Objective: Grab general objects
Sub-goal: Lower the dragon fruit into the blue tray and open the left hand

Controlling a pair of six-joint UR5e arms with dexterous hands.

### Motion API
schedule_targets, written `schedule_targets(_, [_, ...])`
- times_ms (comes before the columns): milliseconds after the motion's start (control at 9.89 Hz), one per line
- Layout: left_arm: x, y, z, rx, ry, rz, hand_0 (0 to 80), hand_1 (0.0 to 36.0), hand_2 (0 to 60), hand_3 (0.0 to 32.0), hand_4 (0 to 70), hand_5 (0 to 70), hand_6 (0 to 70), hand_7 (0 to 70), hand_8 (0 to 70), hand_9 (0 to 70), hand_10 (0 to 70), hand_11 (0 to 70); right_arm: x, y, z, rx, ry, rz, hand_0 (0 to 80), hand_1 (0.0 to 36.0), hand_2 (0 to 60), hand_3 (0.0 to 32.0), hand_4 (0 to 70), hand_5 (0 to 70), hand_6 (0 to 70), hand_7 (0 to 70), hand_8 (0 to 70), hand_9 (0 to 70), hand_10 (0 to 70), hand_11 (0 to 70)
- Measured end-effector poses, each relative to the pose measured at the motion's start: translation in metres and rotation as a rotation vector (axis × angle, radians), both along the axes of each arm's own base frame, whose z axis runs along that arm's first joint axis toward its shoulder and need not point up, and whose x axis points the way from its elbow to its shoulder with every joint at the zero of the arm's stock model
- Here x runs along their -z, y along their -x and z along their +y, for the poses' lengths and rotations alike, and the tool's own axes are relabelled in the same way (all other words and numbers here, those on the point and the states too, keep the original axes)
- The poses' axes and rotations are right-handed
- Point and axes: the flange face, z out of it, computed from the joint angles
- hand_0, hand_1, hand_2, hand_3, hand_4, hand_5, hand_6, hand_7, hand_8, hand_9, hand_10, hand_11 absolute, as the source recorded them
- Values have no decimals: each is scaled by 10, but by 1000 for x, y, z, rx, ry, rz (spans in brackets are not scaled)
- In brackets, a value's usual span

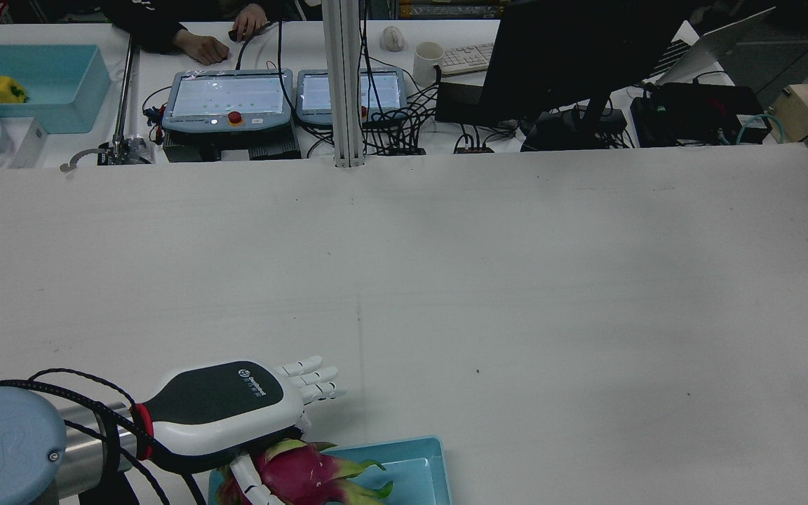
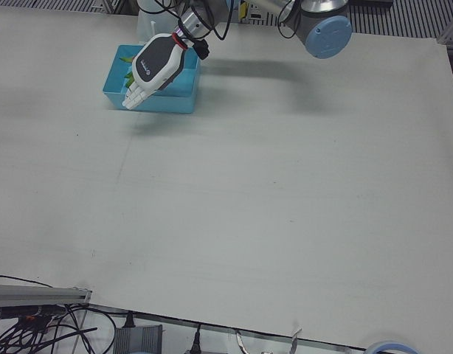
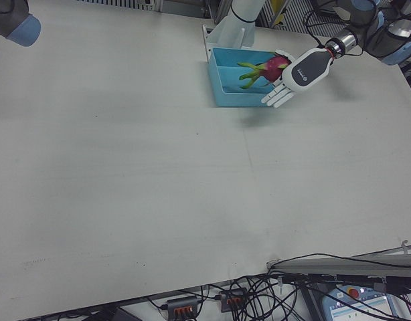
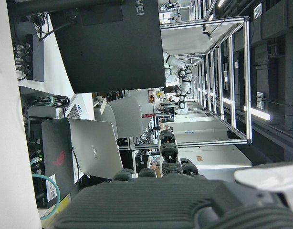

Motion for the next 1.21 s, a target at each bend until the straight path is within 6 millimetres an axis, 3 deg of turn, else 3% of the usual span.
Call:
schedule_targets(101, [-1,1,0,0,5,-11,57,0,0,58,20,0,0,31,0,0,0,0,0,0,0,0,0,0,0,0,0,0,0,0,0,0,0,0,0,0])
schedule_targets(202, [-2,3,0,1,8,-19,52,0,0,124,0,0,0,25,0,0,0,0,0,0,0,0,0,0,0,0,0,0,0,0,0,0,0,0,0,0])
schedule_targets(303, [-3,4,-1,3,11,-25,50,0,0,170,0,0,0,27,0,0,0,0,0,0,0,0,0,0,0,0,0,0,0,0,0,0,0,0,0,0])
schedule_targets(404, [-3,5,0,5,13,-29,55,0,0,182,0,0,0,31,0,0,0,0,0,0,0,0,0,0,0,0,0,0,0,0,0,0,0,0,0,0])
schedule_targets(607, [-3,6,0,6,14,-32,28,0,0,248,0,0,0,25,0,0,0,0,0,0,0,0,0,0,0,0,0,0,0,0,0,0,0,0,0,0])
schedule_targets(708, [-2,6,-1,8,14,-32,13,0,0,260,0,0,0,22,0,0,0,0,0,0,0,0,0,0,0,0,0,0,0,0,0,0,0,0,0,0])
schedule_targets(910, [4,7,-10,26,17,-32,0,0,0,206,0,0,0,28,0,0,0,0,0,0,0,1,0,0,0,0,0,0,0,0,0,0,0,0,0,0])
schedule_targets(1112, [14,-1,-50,83,48,-10,0,0,0,68,1,0,0,19,35,0,0,0,0,0,0,0,0,0,0,0,0,0,0,0,0,0,0,0,0,0])
schedule_targets(1213, [18,-4,-74,115,69,16,0,0,0,86,5,0,0,15,51,0,0,0,0,0,0,0,0,0,0,0,0,0,0,0,0,0,0,0,0,0])
